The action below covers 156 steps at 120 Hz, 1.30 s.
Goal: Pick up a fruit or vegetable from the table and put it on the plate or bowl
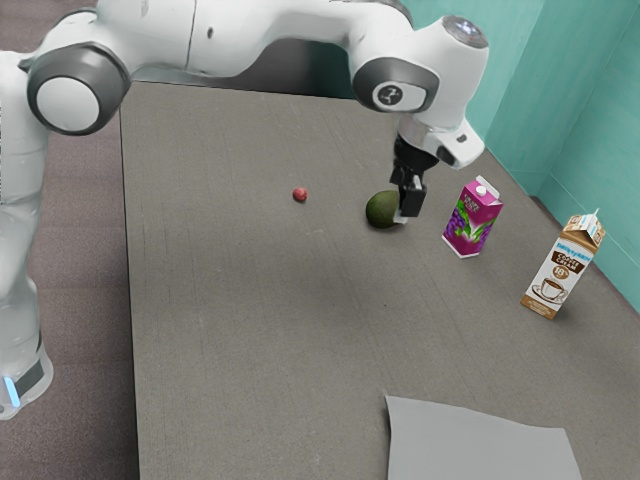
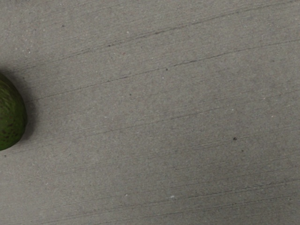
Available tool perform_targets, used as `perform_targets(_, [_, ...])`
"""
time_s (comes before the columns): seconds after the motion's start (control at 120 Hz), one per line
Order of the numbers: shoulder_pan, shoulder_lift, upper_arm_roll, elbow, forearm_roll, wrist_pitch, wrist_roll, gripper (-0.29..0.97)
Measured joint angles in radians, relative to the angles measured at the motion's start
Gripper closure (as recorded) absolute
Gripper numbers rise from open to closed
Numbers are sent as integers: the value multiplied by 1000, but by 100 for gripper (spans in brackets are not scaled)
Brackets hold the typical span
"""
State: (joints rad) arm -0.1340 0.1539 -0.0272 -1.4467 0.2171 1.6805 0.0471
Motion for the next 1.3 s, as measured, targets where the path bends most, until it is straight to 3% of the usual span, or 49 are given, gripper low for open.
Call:
perform_targets(0.4, [-31, 44, -3, 11, -2, 4, 6, 0])
perform_targets(0.517, [-13, 51, 5, 11, -80, 7, -8, 0])
perform_targets(0.617, [-25, 43, 4, 1, -106, -17, -29, 0])
perform_targets(0.667, [-27, -4, 13, -49, -111, -37, -37, 0])
perform_targets(0.767, [-49, -273, 88, -348, -119, -25, -53, 0])
perform_targets(0.858, [35, -450, 119, -535, -120, -7, -65, 0])
perform_targets(0.975, [151, -505, 125, -617, -120, 19, -63, 0])
perform_targets(1.3, [320, -340, 113, -569, -132, 143, 7, 0])
